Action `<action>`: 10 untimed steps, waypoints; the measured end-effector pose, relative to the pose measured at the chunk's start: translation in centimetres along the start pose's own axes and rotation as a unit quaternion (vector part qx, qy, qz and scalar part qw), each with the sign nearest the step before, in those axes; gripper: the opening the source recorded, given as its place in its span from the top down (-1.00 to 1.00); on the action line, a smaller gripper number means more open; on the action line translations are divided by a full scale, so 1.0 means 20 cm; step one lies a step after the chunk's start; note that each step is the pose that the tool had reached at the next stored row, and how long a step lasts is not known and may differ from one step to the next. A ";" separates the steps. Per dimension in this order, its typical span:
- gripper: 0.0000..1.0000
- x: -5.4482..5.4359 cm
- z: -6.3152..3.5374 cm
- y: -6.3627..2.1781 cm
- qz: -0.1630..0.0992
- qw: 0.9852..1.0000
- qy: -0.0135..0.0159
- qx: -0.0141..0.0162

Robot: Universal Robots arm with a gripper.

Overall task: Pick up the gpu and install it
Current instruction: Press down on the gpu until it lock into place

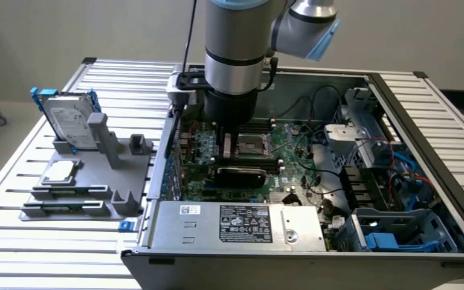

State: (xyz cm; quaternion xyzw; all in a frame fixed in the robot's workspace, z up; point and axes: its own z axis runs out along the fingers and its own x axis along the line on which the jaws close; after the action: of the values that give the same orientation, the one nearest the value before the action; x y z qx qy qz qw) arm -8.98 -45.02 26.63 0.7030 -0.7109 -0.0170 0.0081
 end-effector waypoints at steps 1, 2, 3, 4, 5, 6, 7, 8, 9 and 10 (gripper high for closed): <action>0.79 0.00 -0.015 0.001 0.000 1.000 0.001 -0.001; 0.79 0.00 -0.034 0.002 0.000 1.000 0.001 -0.002; 0.79 0.00 -0.047 0.002 0.000 1.000 0.001 -0.003; 0.79 0.00 -0.060 0.003 0.000 1.000 0.001 -0.003; 0.79 0.00 -0.070 0.003 0.000 1.000 0.001 -0.004; 0.79 0.00 -0.076 0.003 0.000 1.000 0.001 -0.004; 0.79 0.00 -0.078 0.003 0.000 1.000 0.001 -0.004; 0.79 0.00 -0.079 0.003 0.000 1.000 0.001 -0.004; 0.79 0.00 -0.081 0.005 0.000 1.000 0.001 -0.004; 0.79 0.00 -0.084 0.008 0.000 1.000 0.001 -0.004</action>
State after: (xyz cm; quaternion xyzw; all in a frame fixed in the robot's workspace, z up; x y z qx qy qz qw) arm -9.08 -45.06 28.31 0.7028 -0.7110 -0.0190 0.0120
